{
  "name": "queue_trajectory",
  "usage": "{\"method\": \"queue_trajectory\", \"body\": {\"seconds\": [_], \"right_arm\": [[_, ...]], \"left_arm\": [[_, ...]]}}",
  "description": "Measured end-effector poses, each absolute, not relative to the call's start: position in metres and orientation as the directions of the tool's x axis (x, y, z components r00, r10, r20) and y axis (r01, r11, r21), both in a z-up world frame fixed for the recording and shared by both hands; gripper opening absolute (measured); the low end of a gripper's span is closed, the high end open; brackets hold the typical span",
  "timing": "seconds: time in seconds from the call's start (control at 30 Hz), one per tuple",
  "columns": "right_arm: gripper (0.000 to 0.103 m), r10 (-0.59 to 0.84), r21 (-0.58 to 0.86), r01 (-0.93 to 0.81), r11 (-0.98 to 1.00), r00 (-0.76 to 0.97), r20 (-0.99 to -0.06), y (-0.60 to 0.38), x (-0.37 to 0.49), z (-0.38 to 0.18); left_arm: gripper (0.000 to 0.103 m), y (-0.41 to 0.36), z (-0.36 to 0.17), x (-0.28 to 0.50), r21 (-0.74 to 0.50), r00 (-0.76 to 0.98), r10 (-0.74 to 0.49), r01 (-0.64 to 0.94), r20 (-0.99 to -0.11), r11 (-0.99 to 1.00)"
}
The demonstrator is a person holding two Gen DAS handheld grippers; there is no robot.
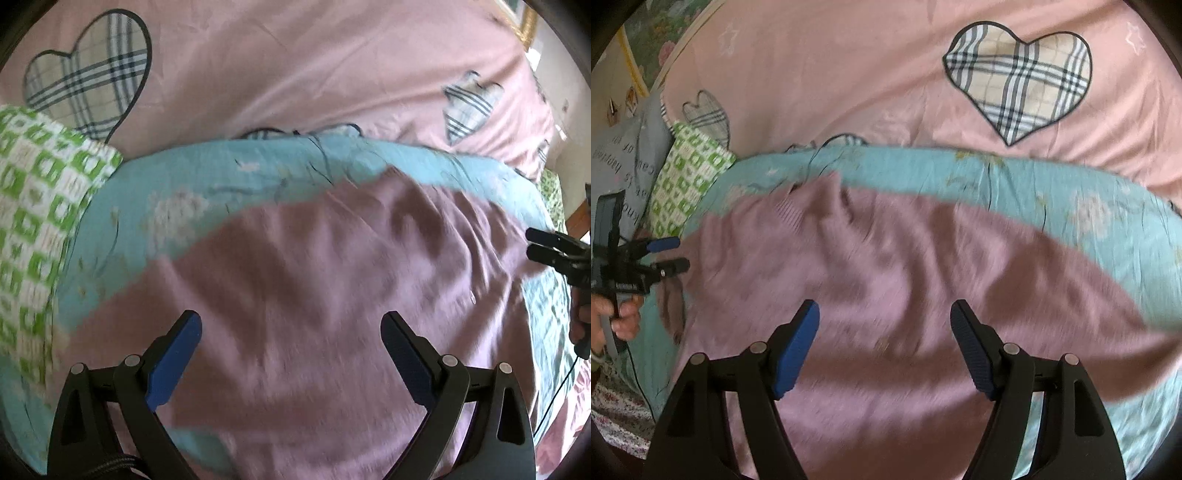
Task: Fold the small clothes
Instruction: 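Grasp the sweater's shoulder edges with the left and right grippers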
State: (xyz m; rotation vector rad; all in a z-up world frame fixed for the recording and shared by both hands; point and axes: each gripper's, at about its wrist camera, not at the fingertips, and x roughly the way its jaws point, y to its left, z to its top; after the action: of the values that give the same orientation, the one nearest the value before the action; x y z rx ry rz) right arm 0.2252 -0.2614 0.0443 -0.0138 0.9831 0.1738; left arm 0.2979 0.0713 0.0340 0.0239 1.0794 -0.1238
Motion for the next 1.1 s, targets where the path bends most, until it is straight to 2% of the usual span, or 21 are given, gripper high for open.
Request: {"method": "queue_trajectory", "body": {"seconds": [0.17,0.37,0.43,0.5,0.6,0.63,0.67,0.7,0.73,0.77,0.87,0.93,1.0,1.1], "right_arm": [[0.074,0.130,0.042,-0.172,0.984,0.535,-0.835,-0.284,0.275,0.042],[0.073,0.173,0.092,-0.186,0.978,0.493,-0.852,-0.312,0.341,0.027],[0.066,0.180,0.086,-0.217,0.972,0.463,-0.868,-0.309,0.354,0.016],[0.053,0.188,0.081,-0.260,0.962,0.418,-0.889,-0.302,0.366,0.002],[0.043,0.177,0.058,-0.307,0.950,0.377,-0.909,-0.293,0.375,-0.016],[0.039,0.168,0.043,-0.318,0.947,0.377,-0.911,-0.290,0.376,-0.019],[0.028,0.163,0.035,-0.326,0.945,0.376,-0.912,-0.289,0.376,-0.020],[0.014,0.164,0.035,-0.327,0.944,0.376,-0.912,-0.290,0.375,-0.021],[0.013,0.173,0.044,-0.328,0.944,0.376,-0.910,-0.291,0.373,-0.019],[0.010,0.179,0.043,-0.331,0.943,0.393,-0.902,-0.293,0.370,-0.015],[0.008,0.173,0.028,-0.297,0.955,0.476,-0.862,-0.304,0.354,0.003],[0.007,0.155,0.048,-0.198,0.979,0.570,-0.807,-0.325,0.346,0.025],[0.007,0.128,0.068,-0.120,0.991,0.623,-0.771,-0.342,0.343,0.033],[0.007,0.093,0.086,-0.040,0.995,0.619,-0.780,-0.351,0.350,0.016]], "left_arm": [[0.098,0.082,0.024,0.357,-0.053,0.427,-0.117,0.160,-0.897,0.986],[0.098,0.081,-0.010,0.412,-0.043,0.320,-0.120,0.239,-0.940,0.970],[0.098,0.077,-0.023,0.422,-0.022,0.291,-0.101,0.261,-0.951,0.965],[0.098,0.072,-0.034,0.430,-0.004,0.273,-0.088,0.295,-0.958,0.956],[0.093,0.065,-0.051,0.438,0.005,0.240,-0.079,0.328,-0.968,0.945],[0.088,0.063,-0.054,0.438,0.021,0.245,-0.068,0.343,-0.967,0.939],[0.084,0.059,-0.055,0.437,0.031,0.256,-0.069,0.365,-0.964,0.930],[0.066,0.054,-0.053,0.436,0.034,0.272,-0.079,0.388,-0.959,0.921],[0.027,0.053,-0.051,0.434,0.032,0.283,-0.092,0.407,-0.955,0.913],[0.007,0.052,-0.047,0.433,0.015,0.284,-0.114,0.414,-0.952,0.910],[0.008,0.058,-0.021,0.429,0.039,0.385,-0.121,0.382,-0.915,0.923],[0.008,0.069,-0.008,0.429,0.030,0.450,-0.124,0.321,-0.884,0.947],[0.007,0.077,-0.011,0.435,0.022,0.482,-0.105,0.252,-0.870,0.967],[0.007,0.080,-0.034,0.452,0.074,0.477,-0.018,0.175,-0.879,0.982]]}}
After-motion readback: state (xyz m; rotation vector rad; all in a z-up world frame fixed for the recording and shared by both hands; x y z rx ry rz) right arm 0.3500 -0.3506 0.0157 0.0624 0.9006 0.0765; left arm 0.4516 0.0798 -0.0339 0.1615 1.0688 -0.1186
